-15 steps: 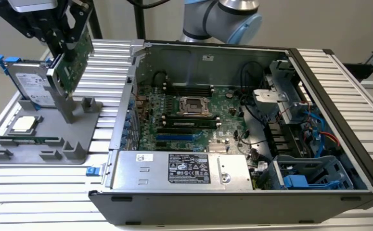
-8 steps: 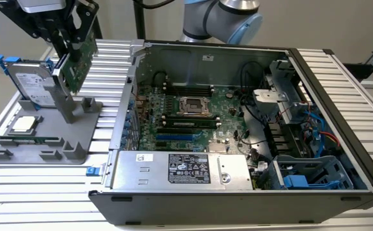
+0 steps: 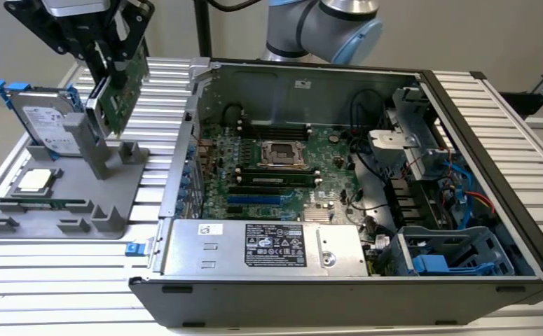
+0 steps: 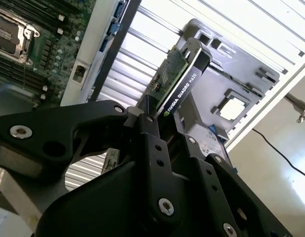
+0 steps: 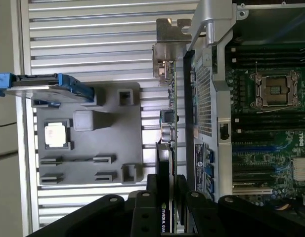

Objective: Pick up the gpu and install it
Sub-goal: 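Pick up the gpu and move the gpu toward the slot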

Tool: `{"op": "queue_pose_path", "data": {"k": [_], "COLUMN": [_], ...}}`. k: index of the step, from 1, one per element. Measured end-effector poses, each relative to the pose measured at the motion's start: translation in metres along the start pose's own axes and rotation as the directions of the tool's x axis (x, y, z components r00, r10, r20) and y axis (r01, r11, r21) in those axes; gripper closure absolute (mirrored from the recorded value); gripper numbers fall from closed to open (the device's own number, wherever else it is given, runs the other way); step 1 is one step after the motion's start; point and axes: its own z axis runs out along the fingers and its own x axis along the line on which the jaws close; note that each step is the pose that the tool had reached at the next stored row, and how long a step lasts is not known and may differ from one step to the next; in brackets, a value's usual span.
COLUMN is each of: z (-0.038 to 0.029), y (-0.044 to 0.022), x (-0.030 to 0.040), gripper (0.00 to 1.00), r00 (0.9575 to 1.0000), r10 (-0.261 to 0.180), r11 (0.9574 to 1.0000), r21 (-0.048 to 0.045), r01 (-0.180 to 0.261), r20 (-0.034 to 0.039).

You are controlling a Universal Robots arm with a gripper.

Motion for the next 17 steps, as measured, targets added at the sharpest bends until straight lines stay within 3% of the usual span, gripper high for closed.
{"op": "queue_pose_path", "data": {"k": [17], "z": [-0.0008], "y": [0.0019], "x": [-0.0294], "gripper": [1.00], "r00": [1.0000], "r10": [0.000], "r11": [1.0000], "r21": [0.0002], "r01": [0.000], "r20": [-0.0022]}}
